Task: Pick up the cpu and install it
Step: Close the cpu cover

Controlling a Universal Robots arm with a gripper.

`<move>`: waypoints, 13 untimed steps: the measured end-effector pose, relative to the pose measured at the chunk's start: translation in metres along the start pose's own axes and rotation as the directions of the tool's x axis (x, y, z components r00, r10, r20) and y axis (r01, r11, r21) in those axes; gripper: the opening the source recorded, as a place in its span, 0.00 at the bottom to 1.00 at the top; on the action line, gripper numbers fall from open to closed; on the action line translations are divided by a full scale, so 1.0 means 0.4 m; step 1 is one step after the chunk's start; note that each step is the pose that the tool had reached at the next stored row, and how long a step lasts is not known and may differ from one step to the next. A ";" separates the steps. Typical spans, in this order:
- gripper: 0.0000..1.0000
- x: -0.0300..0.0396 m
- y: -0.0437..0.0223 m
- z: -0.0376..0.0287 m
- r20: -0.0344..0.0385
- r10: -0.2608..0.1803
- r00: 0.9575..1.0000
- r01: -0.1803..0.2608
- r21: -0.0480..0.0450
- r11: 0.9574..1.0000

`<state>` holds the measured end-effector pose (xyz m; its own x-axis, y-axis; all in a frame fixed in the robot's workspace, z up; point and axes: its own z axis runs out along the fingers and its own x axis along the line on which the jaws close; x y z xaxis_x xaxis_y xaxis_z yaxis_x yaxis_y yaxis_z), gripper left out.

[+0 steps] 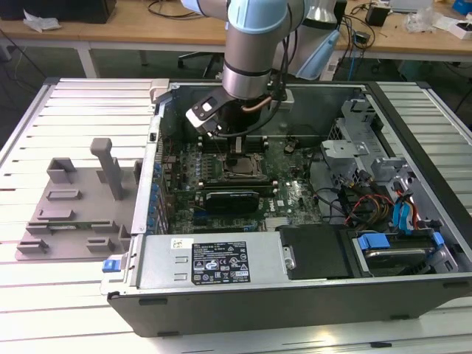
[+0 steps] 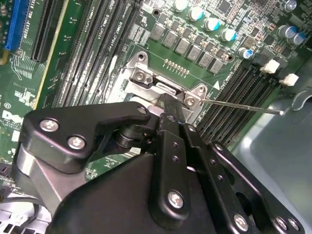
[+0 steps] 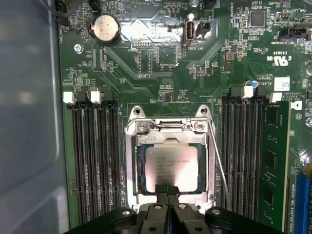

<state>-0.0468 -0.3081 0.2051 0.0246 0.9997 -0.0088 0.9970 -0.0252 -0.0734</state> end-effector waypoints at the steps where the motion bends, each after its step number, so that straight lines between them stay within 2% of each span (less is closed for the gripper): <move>1: 0.11 0.000 0.000 0.001 0.000 0.000 1.000 0.000 0.000 1.000; 2: 0.11 0.000 0.000 0.002 0.000 0.000 1.000 0.000 0.000 1.000; 3: 0.11 0.000 0.007 0.002 0.000 0.000 1.000 0.000 0.001 1.000; 7: 0.11 0.000 0.044 -0.002 -0.001 0.000 1.000 0.000 0.002 1.000; 11: 0.11 0.001 0.083 -0.006 -0.004 0.000 1.000 0.000 0.011 1.000; 13: 0.11 0.002 0.108 -0.009 -0.009 -0.001 1.000 0.001 0.017 1.000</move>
<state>-0.0036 -0.3085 0.2054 0.0244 0.9997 -0.0003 0.9956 -0.0243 -0.0906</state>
